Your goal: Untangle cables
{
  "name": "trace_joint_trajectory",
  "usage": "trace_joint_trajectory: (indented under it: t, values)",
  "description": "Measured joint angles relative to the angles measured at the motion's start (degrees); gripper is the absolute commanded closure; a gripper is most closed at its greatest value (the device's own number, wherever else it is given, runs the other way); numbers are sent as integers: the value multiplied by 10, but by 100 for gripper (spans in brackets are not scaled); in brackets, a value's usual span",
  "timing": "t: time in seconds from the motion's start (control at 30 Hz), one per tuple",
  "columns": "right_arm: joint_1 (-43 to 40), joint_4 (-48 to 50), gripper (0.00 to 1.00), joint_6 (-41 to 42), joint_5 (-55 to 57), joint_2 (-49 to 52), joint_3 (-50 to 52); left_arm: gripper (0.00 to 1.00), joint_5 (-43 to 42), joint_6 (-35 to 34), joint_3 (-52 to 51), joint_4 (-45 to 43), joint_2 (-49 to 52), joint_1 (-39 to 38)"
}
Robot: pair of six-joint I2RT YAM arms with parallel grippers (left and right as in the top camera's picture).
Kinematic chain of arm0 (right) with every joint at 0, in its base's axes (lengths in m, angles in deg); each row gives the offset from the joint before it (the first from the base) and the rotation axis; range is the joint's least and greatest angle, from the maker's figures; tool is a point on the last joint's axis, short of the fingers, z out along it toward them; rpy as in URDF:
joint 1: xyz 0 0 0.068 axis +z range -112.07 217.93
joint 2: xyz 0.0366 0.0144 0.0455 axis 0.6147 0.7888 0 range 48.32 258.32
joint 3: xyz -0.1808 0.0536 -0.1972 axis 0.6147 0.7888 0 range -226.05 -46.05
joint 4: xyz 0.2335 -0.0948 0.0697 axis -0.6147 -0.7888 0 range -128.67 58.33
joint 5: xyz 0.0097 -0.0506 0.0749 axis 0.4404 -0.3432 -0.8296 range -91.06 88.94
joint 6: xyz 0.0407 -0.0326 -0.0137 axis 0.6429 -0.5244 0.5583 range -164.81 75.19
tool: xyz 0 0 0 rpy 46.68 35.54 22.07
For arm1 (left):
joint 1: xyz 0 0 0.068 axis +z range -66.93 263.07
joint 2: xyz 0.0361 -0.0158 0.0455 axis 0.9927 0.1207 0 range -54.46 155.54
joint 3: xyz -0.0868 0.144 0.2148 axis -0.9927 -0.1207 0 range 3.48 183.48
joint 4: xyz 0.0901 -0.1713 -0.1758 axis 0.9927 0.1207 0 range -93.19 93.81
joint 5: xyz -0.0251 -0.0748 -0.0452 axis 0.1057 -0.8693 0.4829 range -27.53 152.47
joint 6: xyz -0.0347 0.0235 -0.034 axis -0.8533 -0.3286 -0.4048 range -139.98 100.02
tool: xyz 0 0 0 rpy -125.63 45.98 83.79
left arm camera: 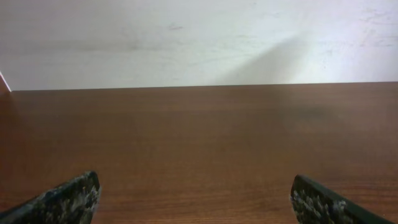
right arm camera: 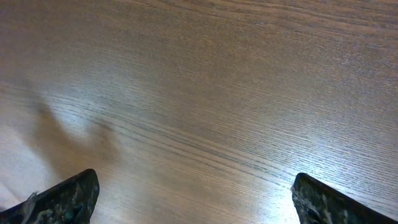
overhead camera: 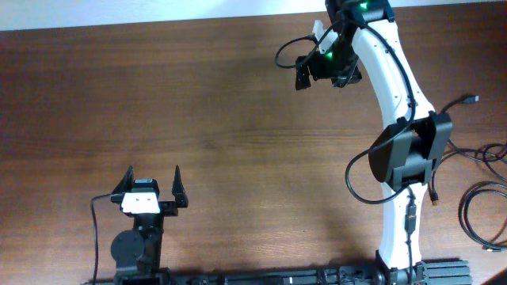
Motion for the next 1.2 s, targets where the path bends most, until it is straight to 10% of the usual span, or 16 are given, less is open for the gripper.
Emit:
trace_joint_trajectory:
  t: [0.97,1.2]
  values:
    - [0,108,2,0,23,-29,18,1,0,0,0,0,0,0]
    - [-14,335,2,-3,71,-265,348,1,-2,-1,0,-1,-1,0]
